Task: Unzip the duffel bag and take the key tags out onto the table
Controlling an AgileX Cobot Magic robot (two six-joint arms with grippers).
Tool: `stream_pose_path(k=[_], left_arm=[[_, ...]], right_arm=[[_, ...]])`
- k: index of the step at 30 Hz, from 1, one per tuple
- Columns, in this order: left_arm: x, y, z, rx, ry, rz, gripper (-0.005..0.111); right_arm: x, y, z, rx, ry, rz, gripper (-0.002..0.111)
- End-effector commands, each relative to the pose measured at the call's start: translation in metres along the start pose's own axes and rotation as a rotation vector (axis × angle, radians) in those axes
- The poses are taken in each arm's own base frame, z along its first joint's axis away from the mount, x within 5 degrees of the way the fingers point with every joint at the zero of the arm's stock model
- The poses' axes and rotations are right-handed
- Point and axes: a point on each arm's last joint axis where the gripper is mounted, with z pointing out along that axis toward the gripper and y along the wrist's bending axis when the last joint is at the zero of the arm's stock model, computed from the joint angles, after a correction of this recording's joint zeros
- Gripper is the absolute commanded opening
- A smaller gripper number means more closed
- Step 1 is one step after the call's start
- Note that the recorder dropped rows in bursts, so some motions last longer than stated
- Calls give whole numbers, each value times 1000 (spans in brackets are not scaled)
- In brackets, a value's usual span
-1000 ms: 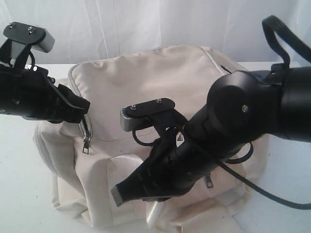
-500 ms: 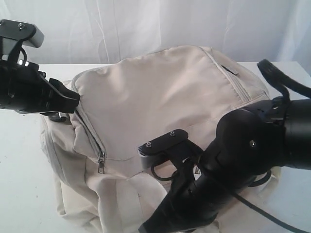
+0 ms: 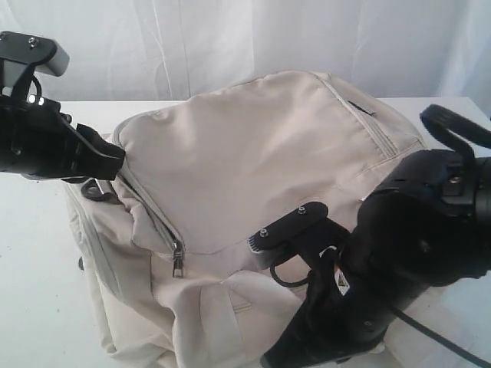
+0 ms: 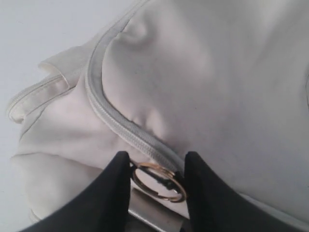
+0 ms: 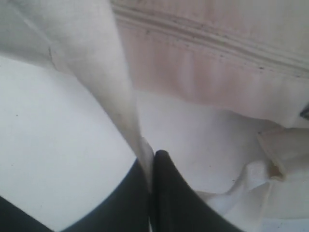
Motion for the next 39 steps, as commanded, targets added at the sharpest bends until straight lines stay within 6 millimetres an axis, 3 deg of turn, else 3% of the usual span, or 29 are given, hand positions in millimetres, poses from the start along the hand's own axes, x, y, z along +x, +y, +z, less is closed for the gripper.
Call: stream_pose_path(k=[1, 5, 11, 13, 17, 21, 24, 29, 39], left_arm=[[-5, 5, -3, -32, -39, 1, 0], [-2, 4, -3, -17, -12, 1, 0], [4, -1, -3, 27, 53, -15, 0], [4, -2, -3, 36, 56, -23, 0], [2, -3, -4, 47, 53, -38, 0], [-11, -8, -12, 91, 73, -21, 0], [-22, -11, -19, 120, 78, 5, 0], [-33, -13, -26, 131, 56, 25, 0], [-33, -13, -26, 138, 67, 26, 0]], right_arm=[[-1, -2, -7, 0, -93, -45, 0], [-7, 2, -15, -45, -176, -55, 11], [-16, 8, -35, -94, -260, -73, 59], [-22, 15, -49, -161, -325, -110, 66], [-35, 26, -79, -271, -528, -194, 67], [-46, 36, -89, -282, -705, -309, 67], [-54, 44, -85, -255, -780, -351, 67], [-66, 62, -61, -234, -800, -376, 67], [-82, 70, -28, -169, -834, -368, 62]])
